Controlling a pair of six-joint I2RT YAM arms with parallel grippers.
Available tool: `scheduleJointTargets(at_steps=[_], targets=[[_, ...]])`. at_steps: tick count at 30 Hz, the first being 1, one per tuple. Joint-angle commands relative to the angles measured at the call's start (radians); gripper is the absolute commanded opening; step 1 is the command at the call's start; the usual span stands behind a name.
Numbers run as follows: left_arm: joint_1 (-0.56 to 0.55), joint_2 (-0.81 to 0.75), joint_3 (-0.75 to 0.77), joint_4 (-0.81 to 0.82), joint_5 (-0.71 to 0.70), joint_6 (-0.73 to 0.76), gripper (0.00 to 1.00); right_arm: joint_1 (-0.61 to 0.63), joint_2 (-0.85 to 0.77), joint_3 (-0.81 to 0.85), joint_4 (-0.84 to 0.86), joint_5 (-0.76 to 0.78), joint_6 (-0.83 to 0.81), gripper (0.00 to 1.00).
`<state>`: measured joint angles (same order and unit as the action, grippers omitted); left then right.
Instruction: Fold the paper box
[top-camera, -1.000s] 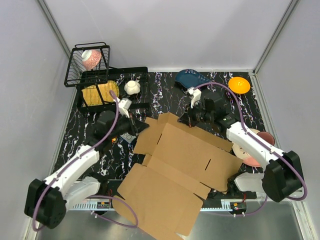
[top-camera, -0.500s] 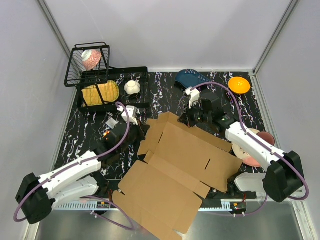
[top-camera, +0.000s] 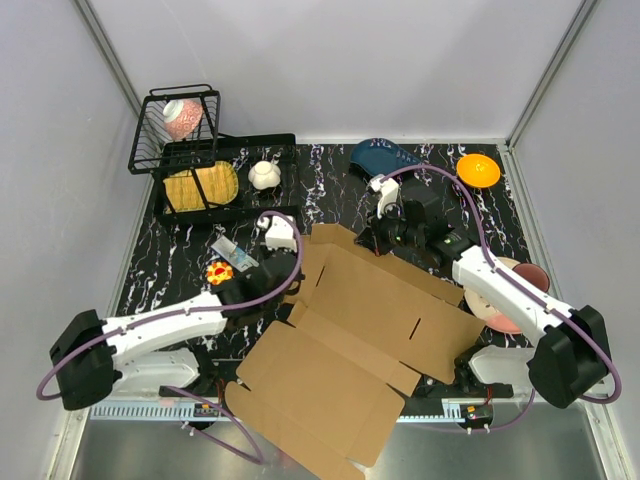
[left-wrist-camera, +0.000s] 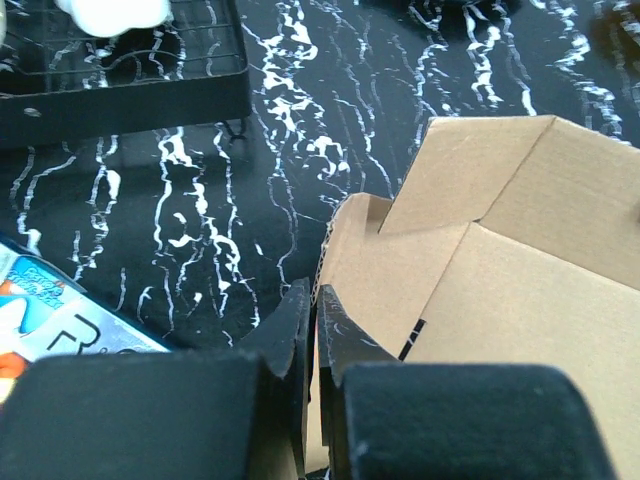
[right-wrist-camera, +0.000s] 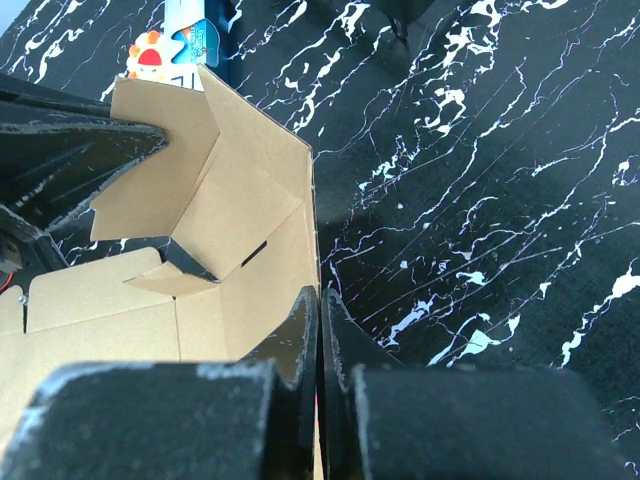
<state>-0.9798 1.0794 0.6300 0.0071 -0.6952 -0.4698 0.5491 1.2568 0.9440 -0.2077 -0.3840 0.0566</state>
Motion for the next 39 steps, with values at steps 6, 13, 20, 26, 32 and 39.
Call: scheduleJointTargets(at_steps=[6,13,20,26,32,39], targets=[[-0.154,0.296,0.148,-0.067,-0.466,-0.021,0.0,0.032,-0.039,0.044,-0.025,-0.006,0.008,0.0],[-0.177,0.378,0.149,0.017,-0.515,-0.027,0.0,0.046,-0.039,0.029,-0.025,-0.001,0.006,0.0],[-0.188,0.393,0.189,0.015,-0.547,-0.019,0.11,0.051,-0.036,0.047,-0.048,0.026,-0.004,0.0],[-0.178,0.179,0.185,0.034,-0.48,0.083,0.74,0.063,-0.03,0.117,-0.114,0.123,-0.051,0.0],[-0.174,-0.071,0.128,-0.024,-0.391,0.065,0.82,0.09,-0.02,0.167,-0.137,0.209,-0.17,0.0],[-0.157,-0.285,0.002,-0.05,-0.382,-0.005,0.83,0.28,-0.017,0.162,-0.102,0.531,-0.371,0.0]])
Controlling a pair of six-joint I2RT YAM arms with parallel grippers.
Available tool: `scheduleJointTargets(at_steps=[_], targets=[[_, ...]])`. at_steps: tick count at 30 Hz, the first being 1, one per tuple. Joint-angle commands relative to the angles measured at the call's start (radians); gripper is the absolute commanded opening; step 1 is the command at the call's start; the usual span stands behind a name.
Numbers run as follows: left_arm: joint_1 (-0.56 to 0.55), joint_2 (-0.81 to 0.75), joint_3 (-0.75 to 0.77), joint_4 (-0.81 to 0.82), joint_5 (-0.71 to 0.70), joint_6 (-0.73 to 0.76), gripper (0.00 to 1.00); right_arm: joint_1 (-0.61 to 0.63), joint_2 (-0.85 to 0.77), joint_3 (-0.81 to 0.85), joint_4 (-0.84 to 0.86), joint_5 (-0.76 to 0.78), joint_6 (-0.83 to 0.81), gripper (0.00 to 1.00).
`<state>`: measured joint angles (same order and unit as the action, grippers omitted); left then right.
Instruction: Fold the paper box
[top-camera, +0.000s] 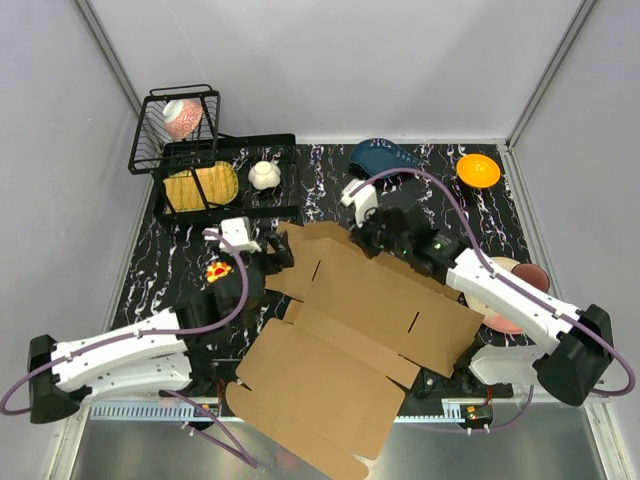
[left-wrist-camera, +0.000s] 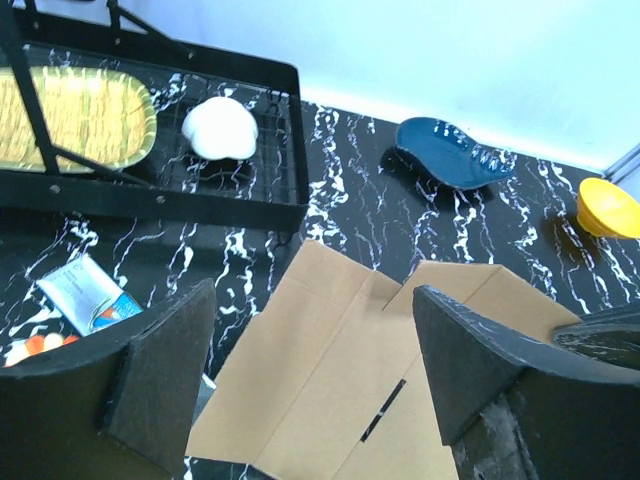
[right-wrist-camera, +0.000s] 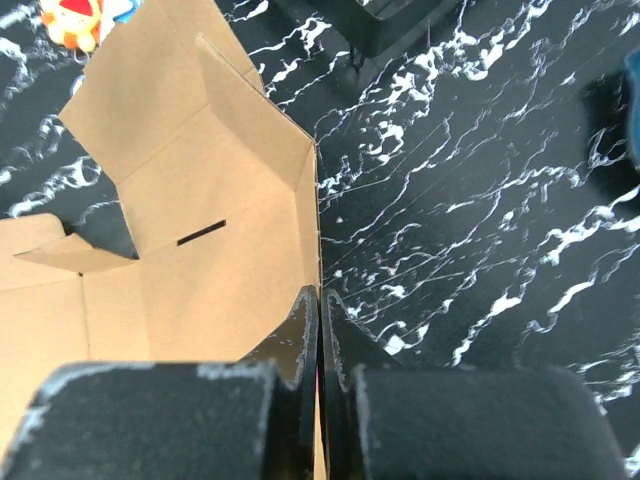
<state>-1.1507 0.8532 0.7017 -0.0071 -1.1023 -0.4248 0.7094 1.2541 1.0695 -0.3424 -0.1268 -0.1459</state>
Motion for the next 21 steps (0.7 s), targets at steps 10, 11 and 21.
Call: scheduleJointTargets(at_steps=[10,11,21], targets=[[0.068,-0.146,-0.149,-0.111,0.03,-0.167,0.83,0.292,0.036,-0.032,0.293,0.788,-0.567,0.0],[0.077,-0.146,-0.149,-0.107,0.036,-0.173,0.83,0.292,0.037,-0.048,0.372,0.832,-0.602,0.0],[0.259,-0.114,-0.116,-0.059,0.234,-0.175,0.84,0.277,0.076,-0.036,0.566,0.843,-0.831,0.0]])
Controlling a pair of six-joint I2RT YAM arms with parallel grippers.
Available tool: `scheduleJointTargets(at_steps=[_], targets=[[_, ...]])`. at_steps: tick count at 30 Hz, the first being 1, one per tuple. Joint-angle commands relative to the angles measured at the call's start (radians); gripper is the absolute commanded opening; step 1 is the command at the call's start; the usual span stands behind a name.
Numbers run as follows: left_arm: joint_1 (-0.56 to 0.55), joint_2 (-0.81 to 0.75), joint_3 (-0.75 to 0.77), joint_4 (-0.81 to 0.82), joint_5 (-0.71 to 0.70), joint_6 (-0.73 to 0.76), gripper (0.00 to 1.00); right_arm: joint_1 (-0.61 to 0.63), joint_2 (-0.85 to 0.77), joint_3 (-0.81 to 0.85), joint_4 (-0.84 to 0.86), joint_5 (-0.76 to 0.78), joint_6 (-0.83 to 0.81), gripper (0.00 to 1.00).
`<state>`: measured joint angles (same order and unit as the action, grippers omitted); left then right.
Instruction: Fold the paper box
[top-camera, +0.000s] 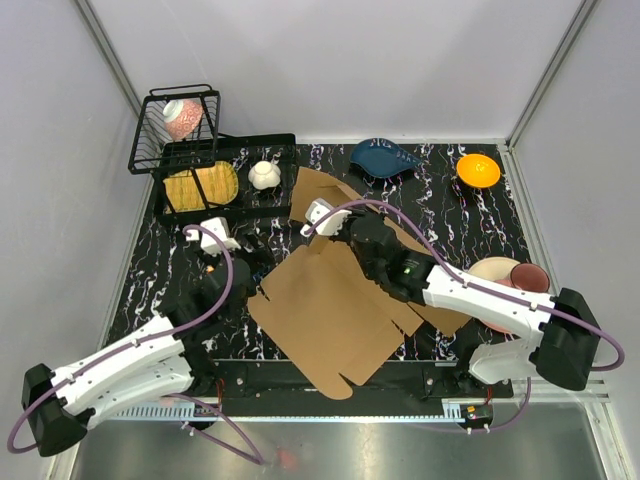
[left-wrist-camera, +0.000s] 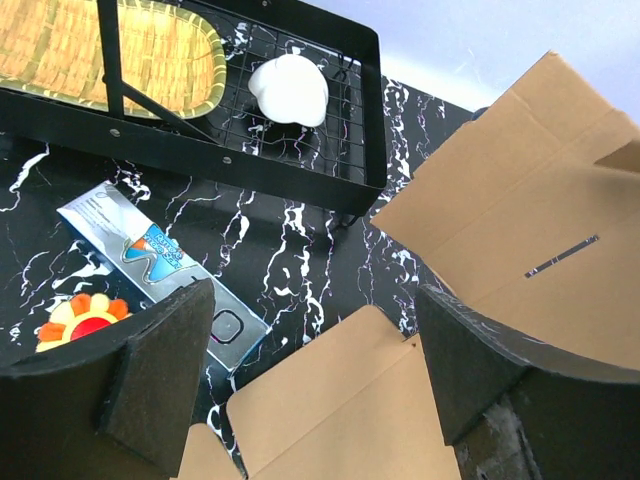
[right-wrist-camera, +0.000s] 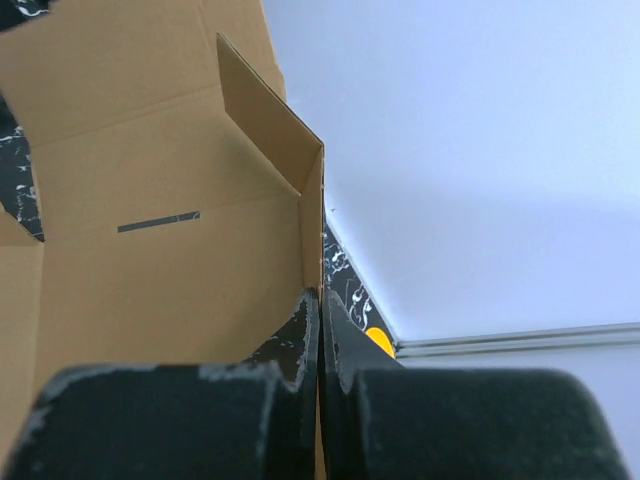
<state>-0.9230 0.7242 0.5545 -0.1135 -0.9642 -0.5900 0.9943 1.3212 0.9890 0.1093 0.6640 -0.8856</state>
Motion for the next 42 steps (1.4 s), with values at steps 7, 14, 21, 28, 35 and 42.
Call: scheduleJointTargets(at_steps=[7,14,21,28,35,42], targets=[[0.036,0.033,-0.01,0.103,0.166,-0.016,0.84,-0.006,-0.016,0.027,-0.089,-0.084,0.151,0.0],[0.052,0.072,0.001,0.152,0.2,0.016,0.85,-0.005,-0.079,-0.055,-0.138,-0.175,0.367,0.0],[0.078,0.112,0.013,0.161,0.248,0.012,0.85,0.03,-0.08,-0.075,-0.166,-0.196,0.41,0.0],[0.079,0.038,-0.056,0.179,0.49,-0.013,0.76,0.032,-0.073,-0.023,-0.152,-0.104,0.284,0.0],[0.061,-0.061,-0.151,0.147,0.521,-0.123,0.71,0.049,-0.063,0.137,-0.413,-0.358,0.47,0.0],[0.062,-0.131,-0.143,0.057,0.395,-0.113,0.76,0.116,-0.059,0.054,-0.45,-0.429,0.611,0.0]])
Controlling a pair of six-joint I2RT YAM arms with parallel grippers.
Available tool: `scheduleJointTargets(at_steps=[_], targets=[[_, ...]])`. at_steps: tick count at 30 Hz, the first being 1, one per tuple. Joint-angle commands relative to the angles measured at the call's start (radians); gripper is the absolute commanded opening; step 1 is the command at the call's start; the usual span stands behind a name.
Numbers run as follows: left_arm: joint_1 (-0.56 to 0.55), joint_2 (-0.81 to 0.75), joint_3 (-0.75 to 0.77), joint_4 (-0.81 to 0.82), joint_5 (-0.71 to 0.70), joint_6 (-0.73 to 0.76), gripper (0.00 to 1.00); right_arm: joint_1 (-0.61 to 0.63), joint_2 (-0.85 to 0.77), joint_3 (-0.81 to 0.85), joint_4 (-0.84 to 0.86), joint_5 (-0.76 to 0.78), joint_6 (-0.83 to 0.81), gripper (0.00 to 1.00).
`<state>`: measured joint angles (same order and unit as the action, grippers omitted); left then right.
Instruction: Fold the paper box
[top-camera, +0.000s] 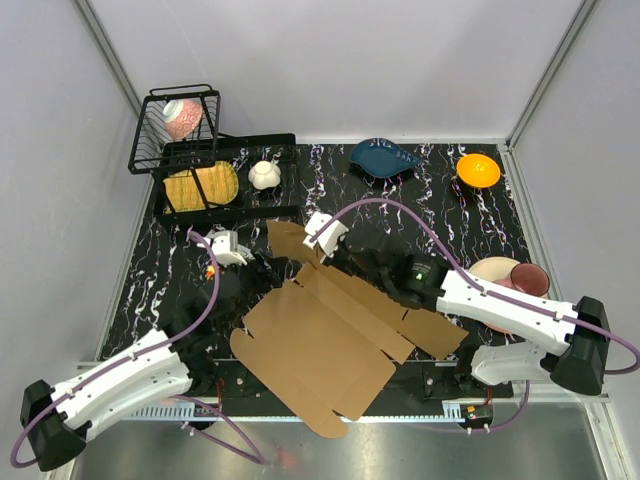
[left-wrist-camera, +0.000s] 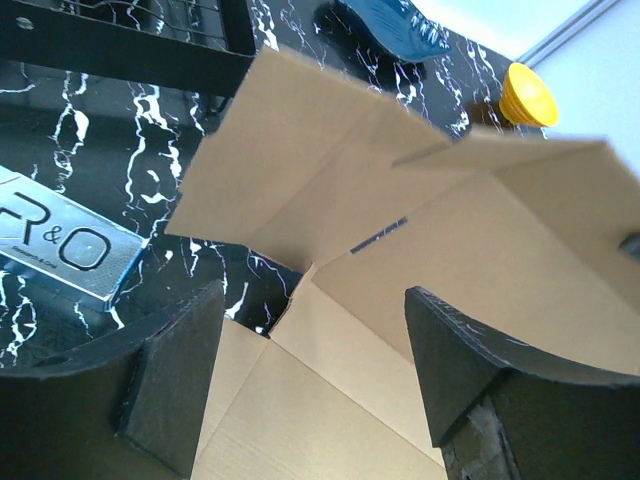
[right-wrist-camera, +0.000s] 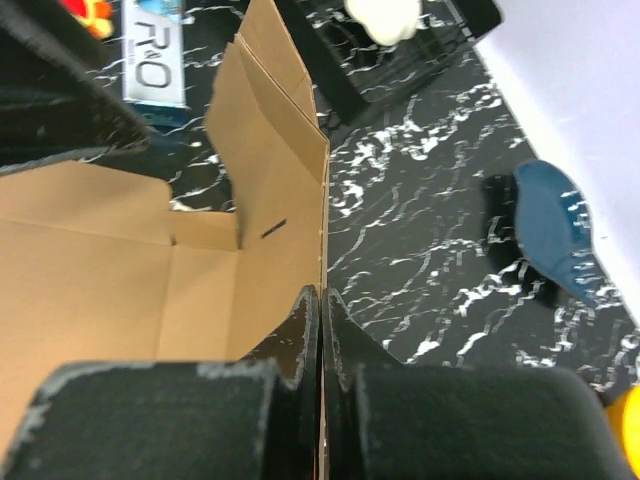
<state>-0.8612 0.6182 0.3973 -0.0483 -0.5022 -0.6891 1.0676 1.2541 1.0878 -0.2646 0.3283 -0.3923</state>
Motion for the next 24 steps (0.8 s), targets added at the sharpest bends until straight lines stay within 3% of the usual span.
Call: scheduleJointTargets(at_steps=[1,7,13,16,20,24], targets=[[0.001,-0.026,0.012,-0.009,-0.061,-0.016,0.76,0.055,0.011,-0.052,-0.076,-0.091,0.138,0.0],[0.001,-0.047,-0.035,0.017,-0.036,-0.041,0.76,0.098,0.015,-0.095,-0.077,-0.08,0.182,0.0],[0.001,-0.058,-0.061,0.099,-0.085,0.025,0.83,0.123,0.028,-0.088,-0.102,-0.031,0.185,0.0],[0.002,-0.038,-0.049,0.111,-0.076,0.034,0.84,0.127,0.042,-0.068,-0.117,0.018,0.181,0.06],[0.002,-0.006,-0.058,0.13,-0.047,-0.004,0.83,0.127,0.074,-0.028,-0.139,0.058,0.158,0.24],[0.002,-0.001,-0.074,0.143,-0.039,-0.03,0.83,0.127,0.106,0.004,-0.147,0.071,0.141,0.27]])
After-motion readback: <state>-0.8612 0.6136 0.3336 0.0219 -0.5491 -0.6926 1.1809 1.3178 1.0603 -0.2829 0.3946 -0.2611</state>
